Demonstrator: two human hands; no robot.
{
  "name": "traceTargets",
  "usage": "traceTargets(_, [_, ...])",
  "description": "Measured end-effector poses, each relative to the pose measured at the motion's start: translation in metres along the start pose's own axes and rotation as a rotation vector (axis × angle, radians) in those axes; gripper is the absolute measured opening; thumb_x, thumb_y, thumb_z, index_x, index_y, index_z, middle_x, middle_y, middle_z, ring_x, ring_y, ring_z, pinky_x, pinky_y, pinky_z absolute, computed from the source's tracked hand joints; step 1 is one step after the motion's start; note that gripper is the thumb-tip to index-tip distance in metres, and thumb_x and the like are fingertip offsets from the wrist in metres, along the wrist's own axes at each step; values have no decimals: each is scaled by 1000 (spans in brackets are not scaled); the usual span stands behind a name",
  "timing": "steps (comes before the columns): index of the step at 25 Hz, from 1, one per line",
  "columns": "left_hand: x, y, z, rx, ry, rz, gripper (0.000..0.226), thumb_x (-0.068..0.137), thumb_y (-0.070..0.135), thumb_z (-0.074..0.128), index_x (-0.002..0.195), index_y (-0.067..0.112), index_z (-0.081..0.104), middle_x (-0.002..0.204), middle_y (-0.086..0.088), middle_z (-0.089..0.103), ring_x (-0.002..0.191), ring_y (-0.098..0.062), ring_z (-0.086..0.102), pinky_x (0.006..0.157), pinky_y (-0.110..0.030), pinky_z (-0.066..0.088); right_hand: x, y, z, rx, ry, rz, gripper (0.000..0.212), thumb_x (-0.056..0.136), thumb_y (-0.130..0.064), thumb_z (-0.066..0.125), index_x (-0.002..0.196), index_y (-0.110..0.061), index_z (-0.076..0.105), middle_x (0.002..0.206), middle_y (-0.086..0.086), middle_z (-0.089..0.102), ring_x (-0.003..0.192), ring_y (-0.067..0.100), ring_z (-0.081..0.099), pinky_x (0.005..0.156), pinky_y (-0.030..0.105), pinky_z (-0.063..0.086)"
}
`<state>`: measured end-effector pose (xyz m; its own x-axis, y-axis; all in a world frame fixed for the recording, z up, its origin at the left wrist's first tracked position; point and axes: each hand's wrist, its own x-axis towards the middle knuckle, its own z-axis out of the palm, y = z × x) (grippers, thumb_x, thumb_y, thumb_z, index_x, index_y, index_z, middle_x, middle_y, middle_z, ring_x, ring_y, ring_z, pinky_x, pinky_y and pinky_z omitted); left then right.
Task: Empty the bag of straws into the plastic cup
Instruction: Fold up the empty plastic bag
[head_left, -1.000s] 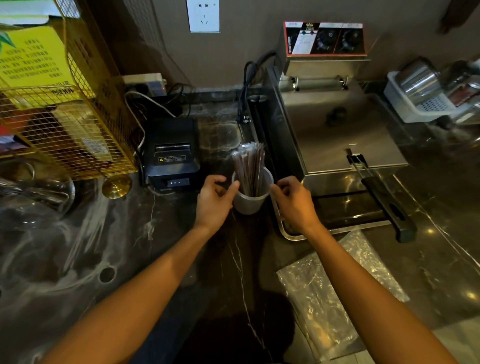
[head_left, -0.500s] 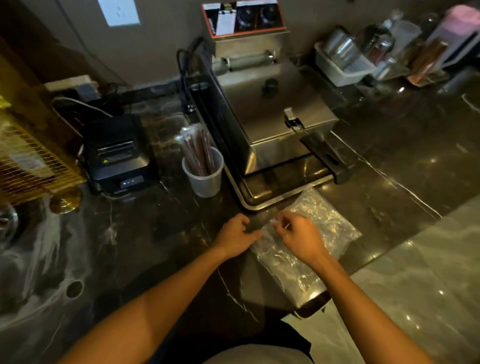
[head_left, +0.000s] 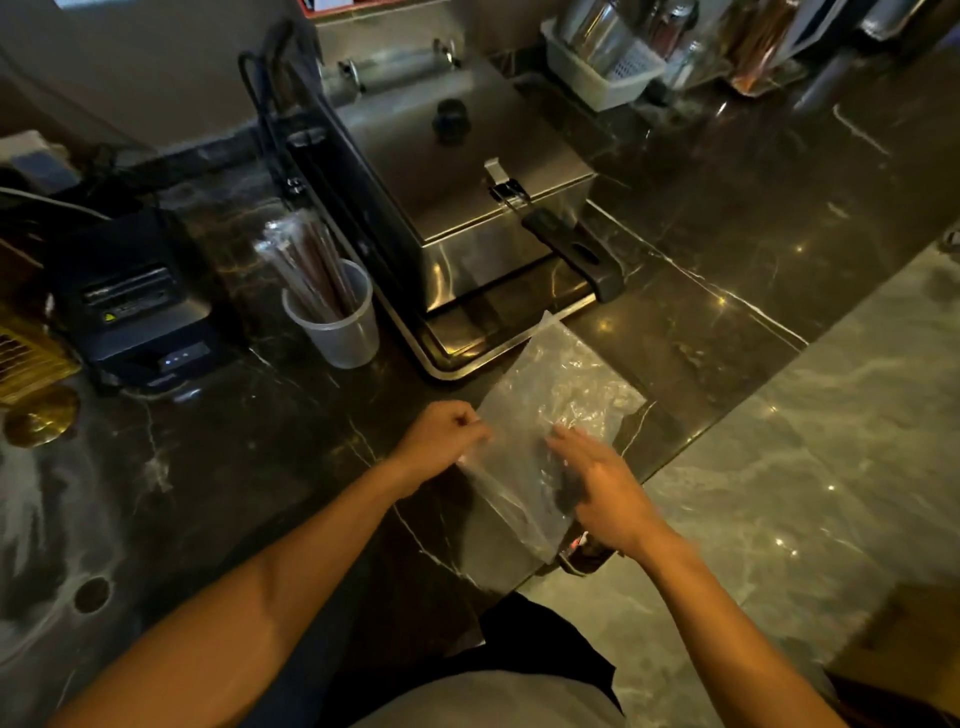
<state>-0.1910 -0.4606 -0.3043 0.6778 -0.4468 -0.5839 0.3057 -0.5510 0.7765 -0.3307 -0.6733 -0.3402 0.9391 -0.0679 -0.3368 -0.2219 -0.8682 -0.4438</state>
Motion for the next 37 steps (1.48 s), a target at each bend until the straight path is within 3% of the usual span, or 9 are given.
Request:
traceTargets(5, [-37,39,-30,-564,-4,-12,24,101,8,53,119,-5,64,105,-20,75,105,-35,72,87,-46,60,0,0,-22,-34,-33,-107,95,96,-14,64,165,-38,2,173,-14,-6,159,10,-11,130,44,-1])
traceTargets(8, [-56,40,-52,-793,-54,50,24,102,17,52,118,5,65,112,-19,74,105,-32,72,80,-38,63,15,-26,-29,141,144,-281,71,98,-9,66,159,-32,36,168,-10,30,159,11,19,128,40,14])
traceTargets(11, [-66,24,-75,-885,18,151,48,96,47,49,120,9,65,111,-17,74,98,-27,74,77,-37,61,29,-59,-51,539,160,-311,34,91,-9,70,122,-23,73,119,-9,77,118,11,69,103,37,54])
traceTargets(14, [-71,4,-90,-825,322,216,50,100,58,42,97,14,66,100,-10,70,94,-27,69,77,-38,56,40,-87,-81,788,132,-269,14,93,-15,71,103,-9,80,99,5,82,94,19,77,84,33,60])
traceTargets(18, [-77,-16,-95,-643,462,346,52,87,58,61,122,19,64,124,-5,70,115,-19,69,98,-37,54,54,-111,-105,1047,-128,-205,10,90,-15,74,87,-11,83,88,8,81,82,19,76,82,29,60])
traceTargets(24, [-77,-35,-79,-523,486,246,31,105,32,53,100,9,74,83,-8,76,71,-12,74,61,-20,58,71,-133,-83,1005,-198,-59,36,102,-38,56,106,-13,81,105,12,82,97,23,79,90,36,60])
traceTargets(30, [-71,-72,-62,-495,584,141,31,106,29,50,98,8,71,70,-9,68,60,-13,68,57,-24,58,80,-115,-39,1036,-43,26,53,102,-48,56,106,1,77,104,27,78,103,46,74,99,54,57])
traceTargets(35, [-68,-87,-60,-667,599,104,32,108,28,45,103,5,67,68,-5,69,54,-12,69,51,-27,57,71,-98,-15,1157,-235,157,53,101,-53,52,107,-6,76,85,12,75,76,22,72,75,37,60])
traceTargets(37, [-67,-97,-59,-794,626,78,33,108,32,43,105,8,65,70,-4,70,57,-15,70,56,-30,59,63,-93,3,1081,-344,213,52,102,-51,53,111,-4,73,96,19,78,81,27,75,72,36,62])
